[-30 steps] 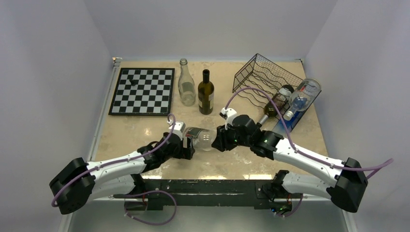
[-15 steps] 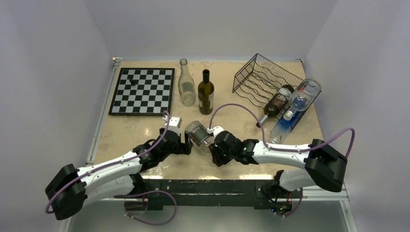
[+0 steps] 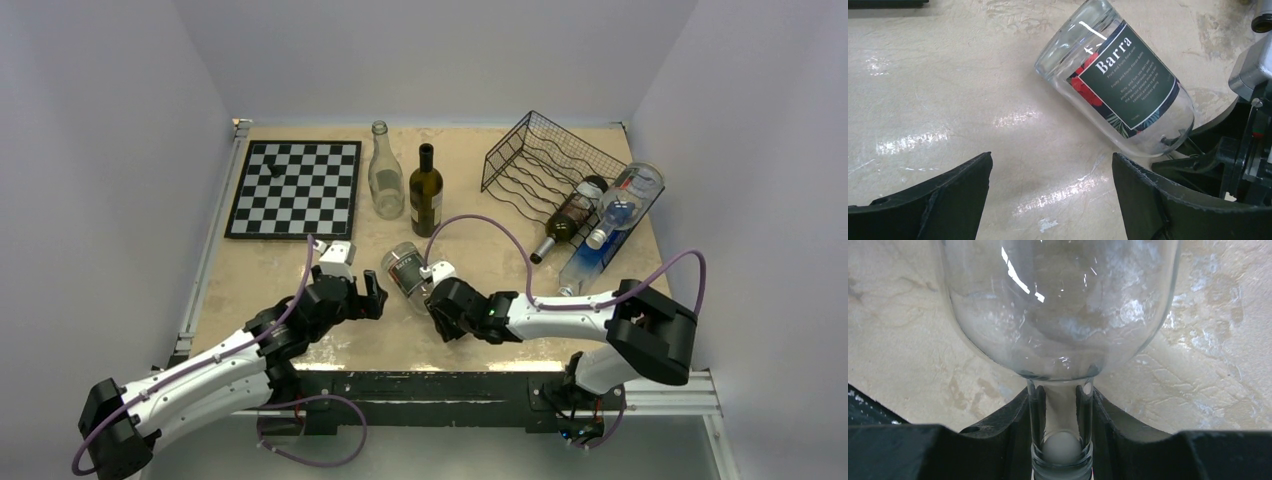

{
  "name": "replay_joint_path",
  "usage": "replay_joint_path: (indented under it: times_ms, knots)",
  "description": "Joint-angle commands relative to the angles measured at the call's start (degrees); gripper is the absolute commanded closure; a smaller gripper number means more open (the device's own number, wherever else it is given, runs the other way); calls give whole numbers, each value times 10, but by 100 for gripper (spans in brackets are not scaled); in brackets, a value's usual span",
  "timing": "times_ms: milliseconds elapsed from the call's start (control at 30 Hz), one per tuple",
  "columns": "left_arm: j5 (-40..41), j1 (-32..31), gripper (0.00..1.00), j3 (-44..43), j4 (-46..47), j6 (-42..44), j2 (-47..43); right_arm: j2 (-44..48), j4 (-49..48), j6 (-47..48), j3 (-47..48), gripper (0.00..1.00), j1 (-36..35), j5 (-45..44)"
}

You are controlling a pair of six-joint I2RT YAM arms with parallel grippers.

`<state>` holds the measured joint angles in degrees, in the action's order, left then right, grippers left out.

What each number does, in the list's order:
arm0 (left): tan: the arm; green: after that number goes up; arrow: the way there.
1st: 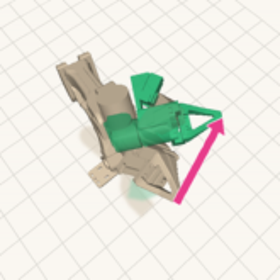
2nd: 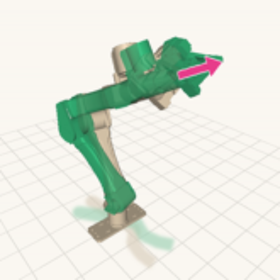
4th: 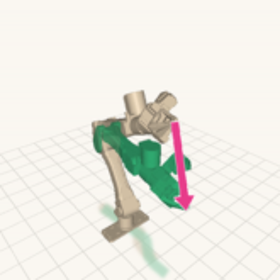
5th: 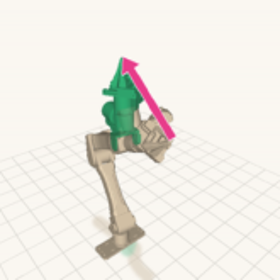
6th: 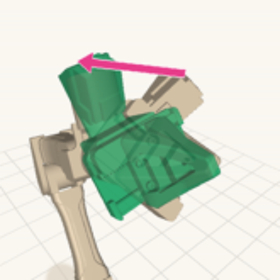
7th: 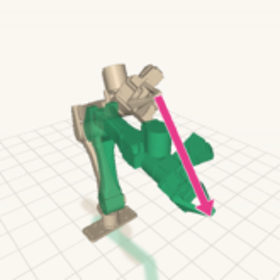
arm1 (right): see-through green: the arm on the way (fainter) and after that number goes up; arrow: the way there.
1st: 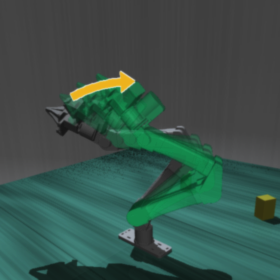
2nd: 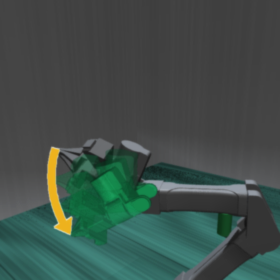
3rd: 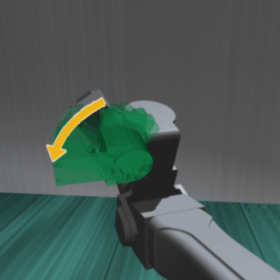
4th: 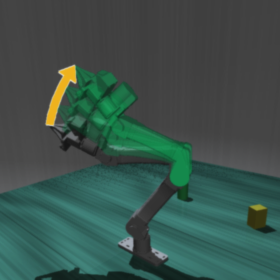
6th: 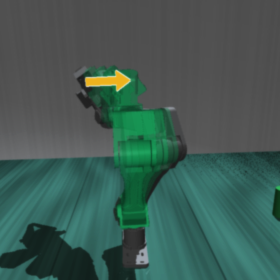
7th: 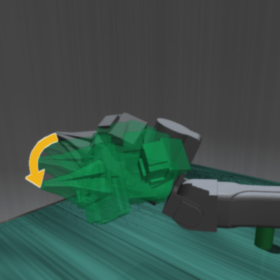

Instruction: Put the wine bottle on the wine rack

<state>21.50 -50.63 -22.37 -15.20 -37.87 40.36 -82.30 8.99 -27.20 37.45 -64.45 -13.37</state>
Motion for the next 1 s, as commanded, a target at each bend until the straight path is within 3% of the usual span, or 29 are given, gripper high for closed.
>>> replay_joint_path:
  times_ms: [0, 233, 433, 600, 800, 967]
  knots:
    - [19, 4, 7, -26, -21, 13, -26, -28, -26, -16, 11, 62, 3, -57]
    - [24, 4, 7, -22, -30, 11, -41, -47, 2, -28, 39, 40, 3, -86]
    - [24, 4, 6, -24, -35, 10, -43, -79, 44, -16, 92, 40, 3, -112]
    - [21, 4, 6, -22, -32, 12, -46, -126, 73, -23, 132, 58, 3, -123]
    - [16, 4, 6, -18, -30, 10, -44, -149, 89, -56, 136, 97, 3, -138]
    - [15, 4, 6, -22, -32, 14, -48, -151, 111, -37, 153, 100, 3, -147]
